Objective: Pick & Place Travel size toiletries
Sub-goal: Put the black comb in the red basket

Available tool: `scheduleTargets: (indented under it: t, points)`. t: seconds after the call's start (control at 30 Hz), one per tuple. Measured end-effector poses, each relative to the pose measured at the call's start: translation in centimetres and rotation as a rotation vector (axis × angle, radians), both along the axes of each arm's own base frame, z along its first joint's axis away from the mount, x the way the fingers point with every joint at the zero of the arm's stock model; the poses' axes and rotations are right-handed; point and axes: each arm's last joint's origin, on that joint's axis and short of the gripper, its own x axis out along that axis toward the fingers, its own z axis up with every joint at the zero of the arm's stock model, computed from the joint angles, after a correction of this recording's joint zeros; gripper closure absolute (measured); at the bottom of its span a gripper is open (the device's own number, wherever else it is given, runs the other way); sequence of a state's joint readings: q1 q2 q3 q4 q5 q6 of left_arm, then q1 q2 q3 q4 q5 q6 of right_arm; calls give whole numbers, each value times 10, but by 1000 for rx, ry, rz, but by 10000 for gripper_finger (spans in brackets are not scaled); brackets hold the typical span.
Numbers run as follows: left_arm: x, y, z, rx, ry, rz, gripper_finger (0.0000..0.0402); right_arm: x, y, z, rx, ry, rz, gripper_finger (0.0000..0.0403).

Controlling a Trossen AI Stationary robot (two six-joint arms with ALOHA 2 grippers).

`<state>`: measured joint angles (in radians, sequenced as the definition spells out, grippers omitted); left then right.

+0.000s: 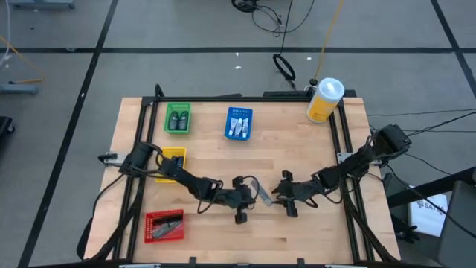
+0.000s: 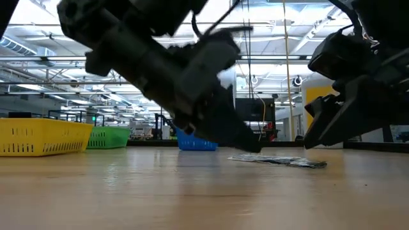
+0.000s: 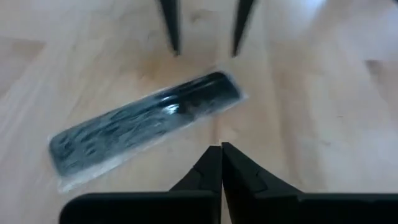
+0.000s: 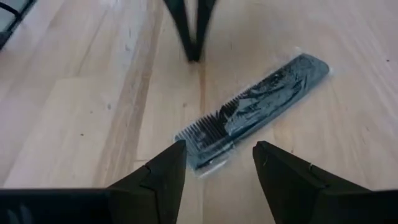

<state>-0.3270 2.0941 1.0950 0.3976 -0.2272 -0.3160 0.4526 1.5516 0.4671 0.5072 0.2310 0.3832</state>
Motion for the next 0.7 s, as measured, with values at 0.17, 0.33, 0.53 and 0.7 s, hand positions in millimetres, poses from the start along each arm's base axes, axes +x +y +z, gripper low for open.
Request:
scheduleTargets:
  t: [0.17, 0.33, 0.53, 0.7]
  points:
    - [4, 11, -14, -24, 26, 47, 395, 1, 0, -10, -2, 36, -11, 210]
    - [6, 16, -16, -53, 24, 60, 394, 13, 5, -19, -2, 47, -5, 175]
    - [7, 17, -17, -54, 27, 62, 398, 30, 12, -22, 36, 51, 0, 146]
    - [9, 16, -25, -69, 19, 67, 400, 37, 11, -23, 95, 70, -34, 144]
